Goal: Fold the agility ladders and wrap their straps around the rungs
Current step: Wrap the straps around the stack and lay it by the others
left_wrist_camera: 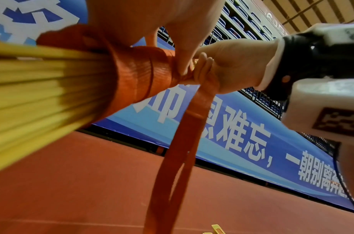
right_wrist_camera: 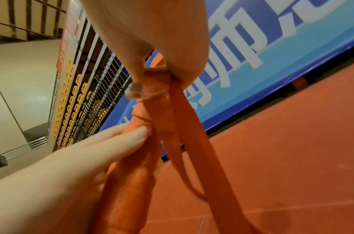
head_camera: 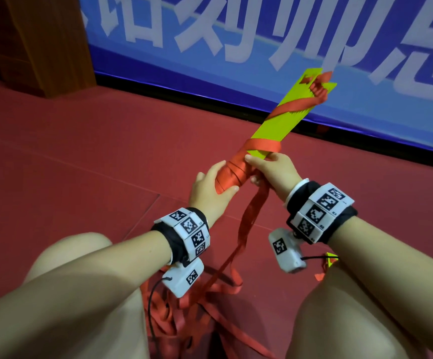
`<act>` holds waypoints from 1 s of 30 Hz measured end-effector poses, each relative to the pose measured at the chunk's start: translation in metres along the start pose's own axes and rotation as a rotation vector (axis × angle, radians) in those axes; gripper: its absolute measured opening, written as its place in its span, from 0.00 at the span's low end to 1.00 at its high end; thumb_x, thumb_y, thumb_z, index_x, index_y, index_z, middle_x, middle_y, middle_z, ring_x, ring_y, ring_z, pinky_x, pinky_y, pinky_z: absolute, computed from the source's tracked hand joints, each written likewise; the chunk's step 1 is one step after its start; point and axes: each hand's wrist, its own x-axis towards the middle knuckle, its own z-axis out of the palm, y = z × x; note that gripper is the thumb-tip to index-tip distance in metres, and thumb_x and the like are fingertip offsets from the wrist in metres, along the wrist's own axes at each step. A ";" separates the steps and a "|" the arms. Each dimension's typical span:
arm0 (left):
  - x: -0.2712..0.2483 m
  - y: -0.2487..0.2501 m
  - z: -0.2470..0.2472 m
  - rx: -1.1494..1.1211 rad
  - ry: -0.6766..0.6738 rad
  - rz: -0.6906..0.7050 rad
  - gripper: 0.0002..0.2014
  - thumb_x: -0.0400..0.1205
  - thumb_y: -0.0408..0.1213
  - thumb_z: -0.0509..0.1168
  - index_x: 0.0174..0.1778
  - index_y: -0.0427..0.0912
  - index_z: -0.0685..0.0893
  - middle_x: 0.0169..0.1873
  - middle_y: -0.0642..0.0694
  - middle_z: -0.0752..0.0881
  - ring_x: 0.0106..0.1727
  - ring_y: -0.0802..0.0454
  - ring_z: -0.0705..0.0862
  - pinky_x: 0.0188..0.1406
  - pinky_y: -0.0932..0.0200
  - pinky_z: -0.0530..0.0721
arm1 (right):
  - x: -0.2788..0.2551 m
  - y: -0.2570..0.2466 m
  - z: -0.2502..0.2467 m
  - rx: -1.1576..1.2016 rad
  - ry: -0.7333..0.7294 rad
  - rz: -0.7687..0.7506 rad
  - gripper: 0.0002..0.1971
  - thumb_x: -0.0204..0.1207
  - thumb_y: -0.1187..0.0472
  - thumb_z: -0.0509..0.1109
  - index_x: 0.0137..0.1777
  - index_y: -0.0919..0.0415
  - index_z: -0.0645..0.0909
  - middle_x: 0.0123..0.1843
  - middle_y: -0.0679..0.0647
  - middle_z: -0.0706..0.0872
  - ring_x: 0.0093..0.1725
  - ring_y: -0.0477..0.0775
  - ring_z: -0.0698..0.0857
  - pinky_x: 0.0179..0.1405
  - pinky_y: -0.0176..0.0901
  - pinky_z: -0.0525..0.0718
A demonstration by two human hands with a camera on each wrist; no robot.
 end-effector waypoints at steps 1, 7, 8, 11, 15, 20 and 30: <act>-0.001 0.000 0.001 0.012 0.006 -0.013 0.32 0.77 0.44 0.74 0.77 0.60 0.71 0.56 0.47 0.73 0.61 0.46 0.78 0.57 0.62 0.72 | 0.000 0.003 0.004 0.027 0.034 0.008 0.10 0.77 0.63 0.73 0.51 0.68 0.78 0.27 0.57 0.80 0.16 0.46 0.79 0.18 0.35 0.78; -0.004 0.002 0.007 -0.052 -0.006 -0.039 0.30 0.77 0.43 0.74 0.75 0.56 0.73 0.56 0.45 0.73 0.60 0.45 0.79 0.54 0.64 0.71 | -0.001 0.007 0.014 0.074 0.212 0.032 0.38 0.75 0.56 0.74 0.79 0.70 0.60 0.31 0.59 0.83 0.20 0.47 0.81 0.21 0.36 0.79; -0.005 0.002 0.007 -0.064 -0.009 -0.036 0.30 0.77 0.43 0.73 0.76 0.56 0.72 0.57 0.44 0.74 0.60 0.46 0.79 0.53 0.65 0.70 | -0.003 0.006 0.015 0.055 0.218 0.014 0.43 0.75 0.56 0.74 0.83 0.66 0.53 0.31 0.58 0.84 0.20 0.47 0.81 0.23 0.37 0.79; -0.006 0.003 0.006 -0.078 -0.030 -0.027 0.31 0.78 0.41 0.72 0.77 0.55 0.71 0.59 0.42 0.74 0.62 0.45 0.77 0.54 0.65 0.68 | -0.007 0.002 0.017 0.000 0.189 -0.139 0.41 0.76 0.60 0.73 0.84 0.53 0.53 0.30 0.55 0.83 0.19 0.46 0.80 0.23 0.37 0.79; -0.005 0.002 0.003 -0.110 -0.075 -0.044 0.31 0.78 0.45 0.72 0.77 0.55 0.71 0.58 0.46 0.73 0.59 0.49 0.77 0.60 0.62 0.72 | -0.005 0.000 0.016 -0.044 0.102 -0.268 0.30 0.78 0.66 0.69 0.79 0.50 0.67 0.31 0.54 0.81 0.20 0.45 0.79 0.24 0.36 0.78; 0.002 0.007 -0.005 -0.276 -0.252 -0.073 0.29 0.71 0.58 0.66 0.69 0.60 0.75 0.62 0.49 0.80 0.63 0.52 0.81 0.70 0.46 0.78 | -0.002 -0.010 0.004 0.061 -0.073 -0.333 0.29 0.80 0.71 0.66 0.78 0.50 0.67 0.36 0.55 0.79 0.22 0.42 0.74 0.25 0.33 0.76; 0.003 0.015 -0.012 -0.351 -0.278 0.052 0.26 0.85 0.32 0.63 0.78 0.53 0.65 0.58 0.49 0.83 0.54 0.56 0.83 0.59 0.55 0.83 | -0.004 -0.011 0.002 0.062 -0.157 -0.303 0.26 0.81 0.66 0.67 0.72 0.39 0.68 0.28 0.54 0.78 0.21 0.45 0.76 0.23 0.35 0.74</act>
